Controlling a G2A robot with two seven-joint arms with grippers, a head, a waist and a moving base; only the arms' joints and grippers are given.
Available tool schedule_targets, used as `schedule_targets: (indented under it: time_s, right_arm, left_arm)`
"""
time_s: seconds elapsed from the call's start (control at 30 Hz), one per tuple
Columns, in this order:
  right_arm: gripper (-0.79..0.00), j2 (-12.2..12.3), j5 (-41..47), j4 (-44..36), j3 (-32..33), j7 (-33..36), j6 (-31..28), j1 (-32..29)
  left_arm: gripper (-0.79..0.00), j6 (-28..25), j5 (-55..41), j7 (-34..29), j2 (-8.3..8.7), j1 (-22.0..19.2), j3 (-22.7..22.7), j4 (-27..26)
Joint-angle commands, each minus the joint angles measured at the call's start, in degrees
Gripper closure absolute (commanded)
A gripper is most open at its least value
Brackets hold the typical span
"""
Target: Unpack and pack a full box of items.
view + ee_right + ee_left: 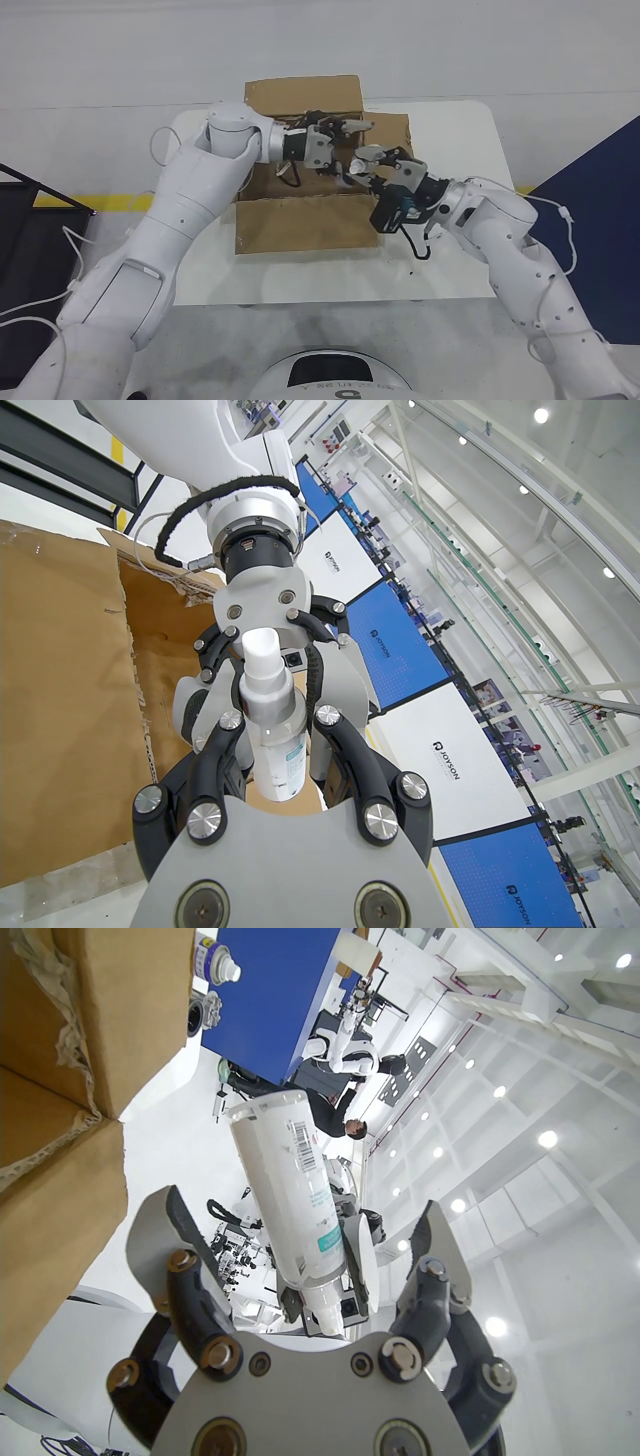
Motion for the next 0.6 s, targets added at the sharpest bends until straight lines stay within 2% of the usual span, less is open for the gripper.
schedule_targets:
  time_s: [0.0, 0.13, 0.27, 0.43, 0.57]
  right_arm:
    - [0.0, 0.01, 0.12, -0.22, 0.26, -0.26, 0.27, -0.22]
    - [0.0, 0.18, 1.39, 0.06, 2.42, -0.57, 1.44, -1.61]
    - [0.0, 0.6, 4.36, 0.42, 7.26, -2.66, 3.23, -5.04]
    - [0.0, 1.09, 11.74, 1.91, 15.65, -5.65, 5.08, -11.59]
    - [0.0, 1.22, 17.6, 5.9, 19.64, -8.25, 3.84, -13.5]
  left_arm:
    - [-0.785, -0.21, -0.01, 0.02, 0.09, 0.18, -0.22, 0.07]
    - [-0.785, -1.34, -0.38, 0.07, 0.6, 0.96, -1.71, 0.44]
    - [-0.785, -2.9, -0.59, -0.27, 1.56, 2.42, -4.23, 0.08]
    - [-0.785, -5.44, -0.72, -1.1, 3.36, 5.55, -9.03, -3.03]
    - [-0.785, -7.31, -0.66, -1.55, 4.64, 8.48, -12.5, -6.01]
